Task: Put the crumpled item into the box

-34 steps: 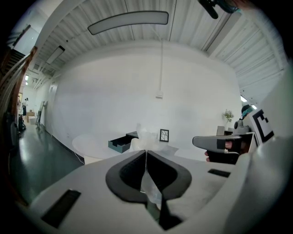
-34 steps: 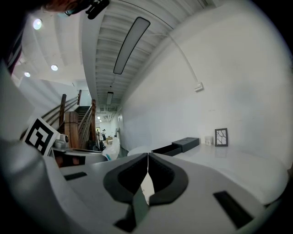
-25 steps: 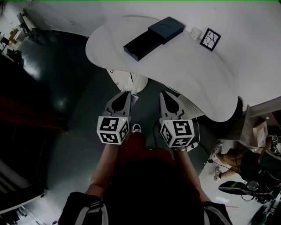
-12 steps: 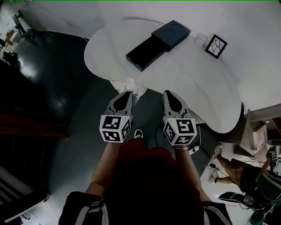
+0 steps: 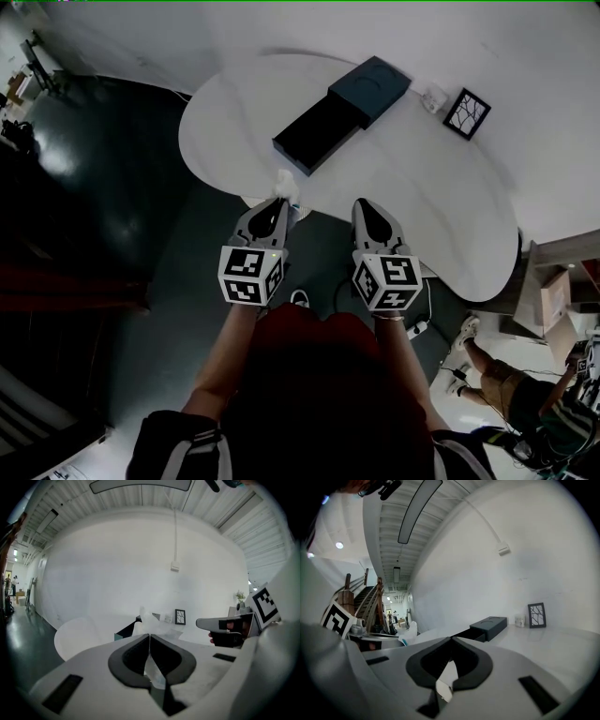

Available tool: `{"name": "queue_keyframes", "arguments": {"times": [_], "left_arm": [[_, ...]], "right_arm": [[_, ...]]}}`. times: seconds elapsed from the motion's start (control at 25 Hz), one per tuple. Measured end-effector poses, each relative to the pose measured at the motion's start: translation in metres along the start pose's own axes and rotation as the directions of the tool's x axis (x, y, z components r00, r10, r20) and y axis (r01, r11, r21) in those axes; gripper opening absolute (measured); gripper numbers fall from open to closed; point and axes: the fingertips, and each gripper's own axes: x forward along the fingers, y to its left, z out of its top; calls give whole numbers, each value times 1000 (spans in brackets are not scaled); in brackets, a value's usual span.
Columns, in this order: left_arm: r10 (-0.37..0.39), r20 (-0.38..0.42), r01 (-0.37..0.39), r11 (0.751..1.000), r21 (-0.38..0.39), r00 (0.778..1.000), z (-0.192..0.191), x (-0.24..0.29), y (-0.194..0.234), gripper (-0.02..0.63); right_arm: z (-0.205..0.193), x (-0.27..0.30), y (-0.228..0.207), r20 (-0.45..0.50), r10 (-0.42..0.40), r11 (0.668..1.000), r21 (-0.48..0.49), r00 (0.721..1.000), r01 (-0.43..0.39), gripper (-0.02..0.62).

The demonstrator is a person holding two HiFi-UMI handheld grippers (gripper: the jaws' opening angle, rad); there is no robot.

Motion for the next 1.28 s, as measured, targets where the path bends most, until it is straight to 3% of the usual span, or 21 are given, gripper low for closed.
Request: {"name": "queue_keyframes", "arguments": {"times": [0.6,1.28], "left_arm": [[-20,-22,20,1000,11,1000,19,52,23,29],[-68,-95,74,995,60,993,42,172,39,29]], "right_arm": [[4,44,-15,-23,-21,1000,15,1000,21,15],[20,121,-69,-53,-34,999,23,998,35,15]]}}
